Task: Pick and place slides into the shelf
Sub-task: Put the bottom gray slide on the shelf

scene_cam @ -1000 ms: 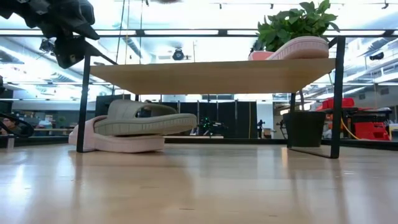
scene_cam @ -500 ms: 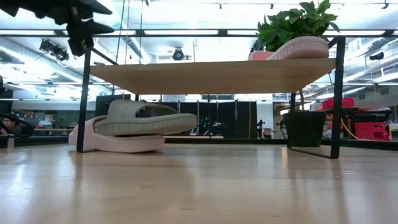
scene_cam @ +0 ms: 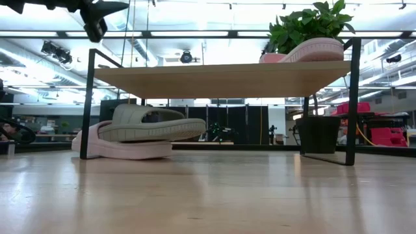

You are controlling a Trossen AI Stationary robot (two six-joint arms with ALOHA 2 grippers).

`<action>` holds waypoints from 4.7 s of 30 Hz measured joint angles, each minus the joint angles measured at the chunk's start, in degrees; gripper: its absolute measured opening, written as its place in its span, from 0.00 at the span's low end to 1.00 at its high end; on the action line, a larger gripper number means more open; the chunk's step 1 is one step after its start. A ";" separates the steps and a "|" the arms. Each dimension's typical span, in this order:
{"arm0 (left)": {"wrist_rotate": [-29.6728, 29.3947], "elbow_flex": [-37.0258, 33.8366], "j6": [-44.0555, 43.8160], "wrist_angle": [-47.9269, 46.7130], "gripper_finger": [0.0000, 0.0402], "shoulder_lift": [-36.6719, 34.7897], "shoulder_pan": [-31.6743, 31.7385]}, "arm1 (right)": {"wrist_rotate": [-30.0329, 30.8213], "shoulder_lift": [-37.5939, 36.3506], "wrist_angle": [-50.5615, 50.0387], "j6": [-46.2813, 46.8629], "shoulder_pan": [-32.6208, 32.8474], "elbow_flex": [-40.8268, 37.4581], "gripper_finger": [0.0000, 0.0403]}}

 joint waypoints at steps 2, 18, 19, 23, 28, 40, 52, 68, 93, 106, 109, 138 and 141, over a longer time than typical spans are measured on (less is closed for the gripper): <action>0.00 0.00 1.76 0.23 0.37 0.00 0.02 | -2.12 0.00 3.53 -1.68 -1.59 0.00 0.07; 0.02 0.04 16.04 -0.08 0.39 -11.37 0.02 | -15.31 7.70 17.58 -0.91 -11.43 0.00 0.07; 0.03 0.04 16.11 0.07 0.38 -11.89 0.02 | -15.31 8.39 18.32 -0.48 -11.52 0.00 0.07; 0.02 0.04 16.20 0.10 0.37 -13.58 0.02 | -14.95 11.62 19.94 3.59 -11.83 -0.01 0.07; 0.00 0.04 16.44 -0.64 0.37 -13.97 0.02 | -15.44 15.71 21.59 8.68 -12.04 -0.02 0.07; 0.02 0.02 16.44 -4.47 0.35 -13.90 0.02 | -15.31 17.18 22.03 6.94 -12.44 -0.02 0.07; 0.02 0.02 16.44 -5.49 0.34 -13.92 0.02 | -13.09 16.83 13.54 14.42 -10.15 -0.02 0.07; 0.05 0.00 15.09 -5.73 0.32 -13.92 0.02 | -15.41 16.74 6.11 15.08 -10.35 0.00 0.07; 0.04 -0.02 14.95 -6.72 0.30 -13.97 0.00 | -17.71 16.71 1.00 14.51 -11.76 0.04 0.07; 0.04 -0.02 14.93 -6.74 0.29 -13.97 0.00 | -18.03 16.71 -0.22 13.66 -11.93 0.07 0.11; 0.04 -0.02 14.93 -6.77 0.29 -13.97 0.01 | -18.57 16.72 -0.35 13.46 -11.94 0.07 0.13; 0.05 -0.02 13.49 -8.27 0.27 -13.90 0.00 | -21.97 13.92 -3.60 10.93 -12.06 0.04 0.40; 0.04 -0.02 13.48 -8.26 0.27 -13.90 0.01 | -23.55 13.90 -3.14 10.91 -12.06 0.04 0.43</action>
